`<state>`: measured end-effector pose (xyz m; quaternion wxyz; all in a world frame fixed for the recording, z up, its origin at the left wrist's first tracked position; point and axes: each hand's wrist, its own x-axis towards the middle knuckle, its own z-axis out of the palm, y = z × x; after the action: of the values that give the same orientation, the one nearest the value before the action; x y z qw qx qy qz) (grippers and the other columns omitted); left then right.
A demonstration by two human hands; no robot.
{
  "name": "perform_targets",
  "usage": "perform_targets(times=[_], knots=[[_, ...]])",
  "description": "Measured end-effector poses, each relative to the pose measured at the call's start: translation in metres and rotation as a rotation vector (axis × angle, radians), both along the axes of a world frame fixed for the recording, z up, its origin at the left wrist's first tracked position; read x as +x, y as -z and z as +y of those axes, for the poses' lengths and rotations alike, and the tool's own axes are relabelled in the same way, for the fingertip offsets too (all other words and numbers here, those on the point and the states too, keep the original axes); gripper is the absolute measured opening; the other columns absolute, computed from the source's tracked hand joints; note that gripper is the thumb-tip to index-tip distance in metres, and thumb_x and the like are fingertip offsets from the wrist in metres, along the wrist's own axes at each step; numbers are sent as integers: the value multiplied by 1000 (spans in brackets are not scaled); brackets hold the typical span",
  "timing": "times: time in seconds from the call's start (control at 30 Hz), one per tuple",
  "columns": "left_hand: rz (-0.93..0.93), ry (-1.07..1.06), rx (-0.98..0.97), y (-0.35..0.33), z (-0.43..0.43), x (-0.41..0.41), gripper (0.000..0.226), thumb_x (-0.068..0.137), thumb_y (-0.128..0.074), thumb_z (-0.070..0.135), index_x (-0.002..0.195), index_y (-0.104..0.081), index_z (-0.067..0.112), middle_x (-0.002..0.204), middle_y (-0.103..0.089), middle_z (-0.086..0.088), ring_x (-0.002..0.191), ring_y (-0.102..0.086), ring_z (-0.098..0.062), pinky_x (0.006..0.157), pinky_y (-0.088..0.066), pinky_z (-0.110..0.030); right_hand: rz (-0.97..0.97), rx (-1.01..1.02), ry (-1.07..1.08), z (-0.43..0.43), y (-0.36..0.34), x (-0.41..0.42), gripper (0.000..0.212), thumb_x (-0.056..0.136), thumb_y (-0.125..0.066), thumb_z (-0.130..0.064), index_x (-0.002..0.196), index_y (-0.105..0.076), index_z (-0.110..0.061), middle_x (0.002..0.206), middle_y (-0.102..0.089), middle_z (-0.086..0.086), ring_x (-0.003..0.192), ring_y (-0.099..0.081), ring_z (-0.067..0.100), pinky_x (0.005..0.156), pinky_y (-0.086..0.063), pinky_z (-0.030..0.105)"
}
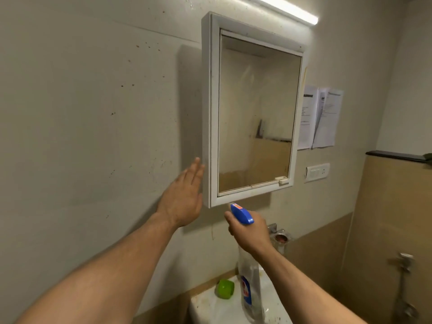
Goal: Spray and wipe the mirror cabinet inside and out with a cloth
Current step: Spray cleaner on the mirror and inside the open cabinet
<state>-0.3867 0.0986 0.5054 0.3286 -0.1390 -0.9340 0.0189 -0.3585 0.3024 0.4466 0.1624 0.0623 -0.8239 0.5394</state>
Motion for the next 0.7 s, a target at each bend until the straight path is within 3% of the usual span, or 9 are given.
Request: perform_targets(times=[0.1,0.2,0.37,0.6,0.7], knots=[[-77,34,-26,21,5,11,80,102,-42,25,164,7,16,173,14,-5,160,0,-20,130,-12,-36,-46,60,69,0,17,9,45,94,-67,-46,75,-68,-5,70,-70,15,68,-69,33,72,-60,50],[-120,37,26,37,4,21,83,100,-46,20,165,4,19,173,13,-2,160,-1,-19,130,-10,-35,-61,-42,76,0,21,18,36,93,-70,-44,80,-71,-11,75,-73,10,78,-72,32,75,-62,47],[-157,6,53,53,-2,27,84,97,-46,18,165,3,19,173,12,-4,160,-2,-22,130,-10,-35,-50,-52,132,0,15,29,43,94,-68,-48,76,-69,-9,73,-72,13,77,-71,35,73,-60,49],[-131,24,78,57,12,28,84,96,-48,20,165,-2,18,174,4,-6,160,-7,-23,124,-3,-31,-49,-162,104,9,10,41,33,95,-70,-43,94,-67,-10,92,-71,19,92,-70,38,82,-60,50],[-131,57,86,54,20,26,83,96,-48,19,165,-3,18,174,1,-6,160,-7,-23,126,-8,-33,-50,-228,147,22,9,40,29,96,-70,-41,94,-67,-12,94,-71,21,81,-69,31,82,-61,51]])
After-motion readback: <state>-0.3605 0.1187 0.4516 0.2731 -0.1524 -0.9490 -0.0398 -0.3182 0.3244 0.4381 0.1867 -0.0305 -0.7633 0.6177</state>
